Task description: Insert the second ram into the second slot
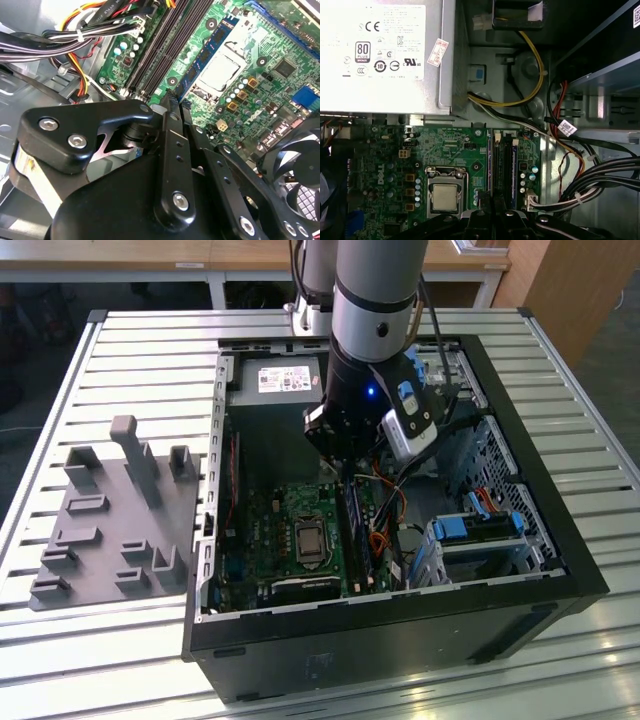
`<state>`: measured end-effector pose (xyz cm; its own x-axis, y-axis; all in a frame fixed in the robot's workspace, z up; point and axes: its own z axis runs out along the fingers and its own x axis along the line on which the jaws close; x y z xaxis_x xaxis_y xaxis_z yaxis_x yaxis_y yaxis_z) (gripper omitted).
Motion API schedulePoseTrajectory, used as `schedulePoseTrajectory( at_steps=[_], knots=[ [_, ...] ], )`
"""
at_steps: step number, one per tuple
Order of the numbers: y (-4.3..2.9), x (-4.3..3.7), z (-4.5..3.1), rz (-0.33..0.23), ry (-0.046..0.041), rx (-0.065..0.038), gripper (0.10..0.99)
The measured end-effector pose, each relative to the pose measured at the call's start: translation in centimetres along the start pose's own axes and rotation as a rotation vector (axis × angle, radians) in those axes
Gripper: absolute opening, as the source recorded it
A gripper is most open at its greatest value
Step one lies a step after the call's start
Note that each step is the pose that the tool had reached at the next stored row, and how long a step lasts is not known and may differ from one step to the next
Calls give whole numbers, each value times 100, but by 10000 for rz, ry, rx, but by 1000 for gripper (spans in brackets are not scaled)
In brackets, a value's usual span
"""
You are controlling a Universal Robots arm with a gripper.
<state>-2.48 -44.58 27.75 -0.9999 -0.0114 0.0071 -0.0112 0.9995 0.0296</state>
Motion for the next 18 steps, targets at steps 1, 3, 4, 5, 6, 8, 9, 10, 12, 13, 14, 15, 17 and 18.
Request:
schedulePoseTrajectory(
  at_steps=[1, 3, 4, 5, 6, 8, 9, 10, 12, 13, 14, 15, 17, 18],
  knots=[
    [-1, 0, 11, 0, 1, 1, 137],
    [-6, -2, 38, -1, 1, 2, 137],
    [-12, -2, 50, -1, 1, 4, 137],
    [-20, -2, 60, -2, 1, 4, 137],
    [-25, -1, 68, 0, 1, 4, 137],
    [-26, -1, 78, 2, 0, 3, 137],
    [-26, -2, 86, 2, 1, 4, 137],
    [-26, -19, 97, 0, 1, 3, 137],
    [-26, -34, 126, 0, 2, 5, 137],
    [-27, -34, 142, 1, 2, 3, 137],
    [-27, -34, 149, 1, 2, 3, 137],
    [-27, -35, 154, 1, 4, 3, 137],
    [-27, -35, 160, 1, 14, 4, 137],
    [-28, -35, 162, 0, 21, 6, 137]
  ],
)
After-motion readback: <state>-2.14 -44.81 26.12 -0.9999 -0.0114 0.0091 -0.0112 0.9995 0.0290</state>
